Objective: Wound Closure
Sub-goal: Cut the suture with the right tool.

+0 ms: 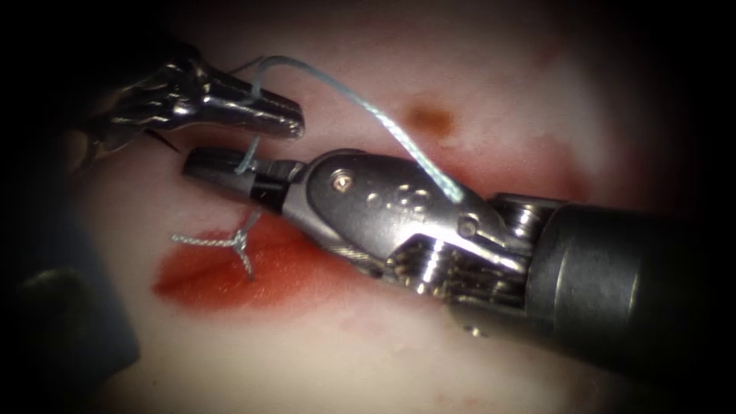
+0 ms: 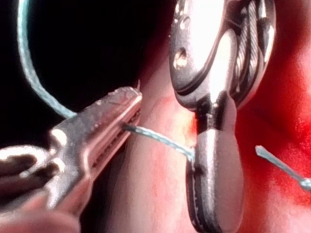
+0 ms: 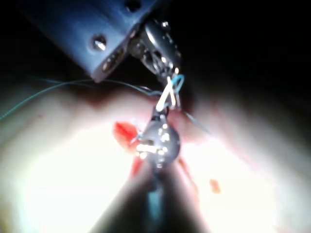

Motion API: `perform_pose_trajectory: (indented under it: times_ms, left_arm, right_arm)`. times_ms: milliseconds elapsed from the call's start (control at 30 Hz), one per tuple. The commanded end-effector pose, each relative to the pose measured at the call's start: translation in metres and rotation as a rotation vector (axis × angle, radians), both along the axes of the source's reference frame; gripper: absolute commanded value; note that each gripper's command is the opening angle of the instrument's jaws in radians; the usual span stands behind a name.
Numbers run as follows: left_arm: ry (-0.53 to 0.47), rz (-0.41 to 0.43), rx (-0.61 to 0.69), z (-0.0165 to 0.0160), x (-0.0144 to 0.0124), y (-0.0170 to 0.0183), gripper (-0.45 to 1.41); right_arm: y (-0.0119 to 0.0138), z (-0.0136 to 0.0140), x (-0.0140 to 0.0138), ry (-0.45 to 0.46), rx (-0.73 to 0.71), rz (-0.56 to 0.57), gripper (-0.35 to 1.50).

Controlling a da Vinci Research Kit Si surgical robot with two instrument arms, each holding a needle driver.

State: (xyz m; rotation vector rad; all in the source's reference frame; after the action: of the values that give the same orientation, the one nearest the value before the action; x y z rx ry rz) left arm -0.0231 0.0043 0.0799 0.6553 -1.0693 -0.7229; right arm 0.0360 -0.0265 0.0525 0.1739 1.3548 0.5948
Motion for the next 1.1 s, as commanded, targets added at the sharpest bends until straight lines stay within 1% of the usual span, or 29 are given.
perform_pose_trajectory:
  times_ms: [33,167,300,333,433,467,533,567,600,667,700,767,800,833,900,967,1000,1033,1067,1100]
  left_arm:
    - [0.001,-0.006,-0.008,-0.0005,0.0,0.0012,-0.45]
    - [0.001,-0.017,-0.008,-0.001,0.0013,0.0012,-0.45]
    - [0.023,-0.015,-0.002,-0.0018,0.0023,0.0013,-0.45]
    - [0.044,-0.015,0.03,-0.0019,0.0025,0.001,-0.45]
    - [0.132,0.065,0.132,-0.0014,0.0031,-0.0008,-0.45]
    - [0.172,0.13,0.158,-0.0009,0.0034,-0.0019,-0.45]
    - [0.234,0.211,0.2,0.0002,0.0039,-0.0035,-0.45]
    - [0.268,0.238,0.237,0.0007,0.0042,-0.0043,-0.45]
    - [0.295,0.294,0.27,0.0014,0.0047,-0.0053,-0.45]
    - [0.34,0.372,0.314,0.0021,0.0057,-0.0068,-0.45]
    - [0.375,0.42,0.362,0.0024,0.0063,-0.0077,-0.45]
    - [0.431,0.452,0.444,0.0026,0.0072,-0.0091,-0.45]
    - [0.484,0.464,0.531,0.0027,0.0078,-0.0101,-0.45]
    - [0.516,0.465,0.575,0.0029,0.0081,-0.0107,-0.45]
    - [0.509,0.467,0.657,0.0037,0.0085,-0.0123,-0.45]
    - [0.504,0.45,0.761,0.0044,0.0082,-0.0127,-0.45]
    - [0.487,0.459,0.796,0.0046,0.0079,-0.0126,-0.45]
    - [0.496,0.447,0.828,0.0046,0.0077,-0.0126,-0.45]
    - [0.52,0.426,0.859,0.0046,0.0075,-0.0126,-0.42]
    - [0.534,0.397,0.885,0.0044,0.0073,-0.0126,0.09]
  right_arm:
    - [0.0012,-0.0007,0.0004,0.002,-0.003,0.02,-0.35]
    - [0.0017,-0.0011,-0.0014,0.0,-0.003,0.061,-0.35]
    - [0.0023,-0.0017,-0.0041,-0.018,0.003,0.102,-0.35]
    - [0.0024,-0.0018,-0.0048,-0.019,0.005,0.112,-0.35]
    - [0.0028,-0.0023,-0.0068,-0.029,0.012,0.134,-0.35]
    - [0.0028,-0.0024,-0.0074,-0.033,0.013,0.144,-0.35]
    - [0.003,-0.0026,-0.0086,-0.043,0.017,0.165,-0.35]
    - [0.003,-0.0027,-0.0091,-0.048,0.018,0.173,-0.35]
    - [0.003,-0.0027,-0.0095,-0.051,0.019,0.18,-0.35]
    - [0.0031,-0.0029,-0.0105,-0.06,0.021,0.197,-0.35]
    - [0.0032,-0.0029,-0.0108,-0.064,0.022,0.205,-0.35]
    - [0.0033,-0.003,-0.0112,-0.073,0.024,0.222,-0.35]
    - [0.0033,-0.003,-0.0113,-0.074,0.024,0.224,-0.35]
    - [0.0033,-0.003,-0.0114,-0.074,0.025,0.225,-0.35]
    - [0.0032,-0.003,-0.0113,-0.073,0.026,0.225,-0.35]
    - [0.0031,-0.003,-0.0111,-0.07,0.026,0.218,-0.35]
    - [0.003,-0.003,-0.0109,-0.071,0.026,0.22,-0.35]
    - [0.0029,-0.0031,-0.0107,-0.069,0.026,0.217,-0.35]
    - [0.0028,-0.0031,-0.0105,-0.069,0.027,0.216,-0.35]
    - [0.0027,-0.0031,-0.0103,-0.068,0.027,0.216,-0.35]
